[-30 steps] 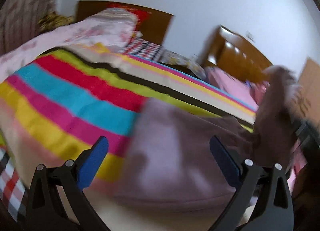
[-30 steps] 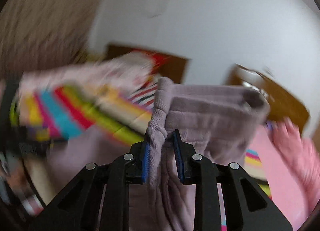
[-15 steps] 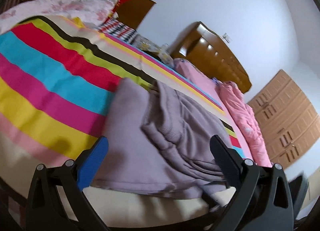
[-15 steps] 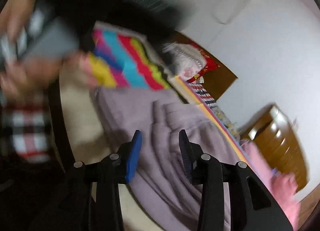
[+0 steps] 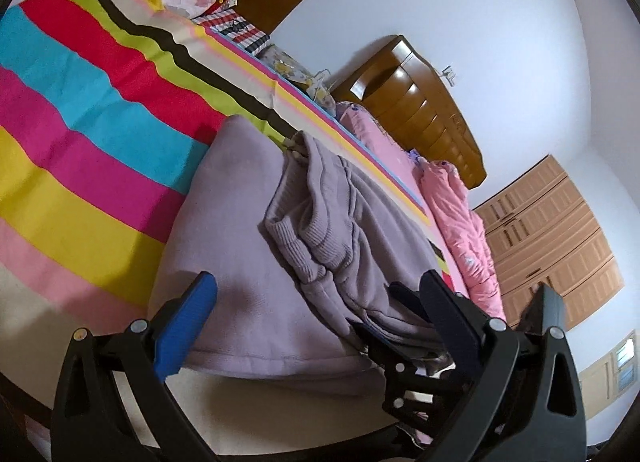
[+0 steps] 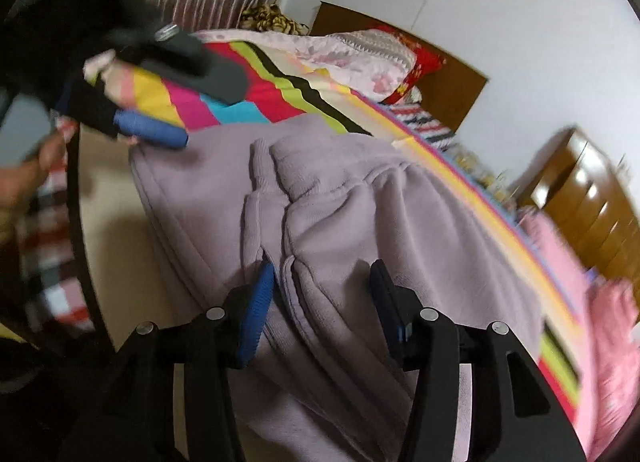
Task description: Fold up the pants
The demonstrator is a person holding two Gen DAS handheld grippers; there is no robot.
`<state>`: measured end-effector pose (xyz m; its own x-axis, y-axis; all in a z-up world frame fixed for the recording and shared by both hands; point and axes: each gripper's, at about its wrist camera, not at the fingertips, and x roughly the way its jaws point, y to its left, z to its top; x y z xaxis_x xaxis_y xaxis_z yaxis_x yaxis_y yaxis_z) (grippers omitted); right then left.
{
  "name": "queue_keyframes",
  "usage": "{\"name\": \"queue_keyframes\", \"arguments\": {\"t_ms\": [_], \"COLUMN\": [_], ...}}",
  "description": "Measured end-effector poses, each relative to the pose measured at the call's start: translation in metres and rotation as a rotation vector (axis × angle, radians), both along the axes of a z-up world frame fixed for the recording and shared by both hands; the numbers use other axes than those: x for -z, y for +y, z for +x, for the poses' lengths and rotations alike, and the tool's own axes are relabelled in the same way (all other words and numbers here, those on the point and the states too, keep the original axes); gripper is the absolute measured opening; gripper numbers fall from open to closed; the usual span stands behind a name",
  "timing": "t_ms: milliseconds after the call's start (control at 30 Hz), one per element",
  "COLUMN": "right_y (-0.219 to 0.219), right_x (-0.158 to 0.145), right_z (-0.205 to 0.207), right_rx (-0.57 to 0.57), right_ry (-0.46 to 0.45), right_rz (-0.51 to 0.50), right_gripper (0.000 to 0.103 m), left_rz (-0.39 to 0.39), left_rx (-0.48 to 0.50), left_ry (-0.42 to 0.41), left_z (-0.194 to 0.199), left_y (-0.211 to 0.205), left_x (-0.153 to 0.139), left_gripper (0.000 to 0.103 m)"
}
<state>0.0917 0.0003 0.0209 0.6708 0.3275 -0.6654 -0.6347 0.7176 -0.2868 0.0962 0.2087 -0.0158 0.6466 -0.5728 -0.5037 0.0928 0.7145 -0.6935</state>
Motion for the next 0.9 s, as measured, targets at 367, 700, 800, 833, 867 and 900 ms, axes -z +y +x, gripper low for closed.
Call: {"name": "queue_keyframes", "arguments": {"t_ms": [367,700,800,833,867,900], "right_y": [0.001,0.013,-0.006,-0.010,-0.008,-0.002], "right_x": [0.006,0.015,0.010,0.009,0.009,0.010], "right_z": [0.016,0.017,0.031,0.033,0.032,0.025], "right_rx": [0.008,-0.044,-0.045,-0.048,-0.047,-0.055], "right_ry": [0.063,0.148,0.261,0.284,0.269,0.231], "right_rz": [0.047,0.057,0.174,0.197,0.170,0.120], "right_gripper": [0.061,0.063,0.058,0.058,0.056,0.056], "left_rz": [-0.014,-0.026,-0.038,-0.042,-0.046,-0.049], "left_rx": [-0.009,-0.022,-0.011,-0.007,-0.002,0.000], "left_ry": [-0.016,-0.017,-0.028,-0.031,-0.035,-0.037], "left_z": [-0.006,-0.006,-0.006,-0.006,-0.005,-0.005], "left_y": [0.005,0.013,0.014,0.014,0.014,0.013], "left_x": [-0.002,0.000,-0.004,-0.005,-0.006,-0.006], "left_gripper": [0.101,0.101,0.101,0.101,0.101,0.101]}}
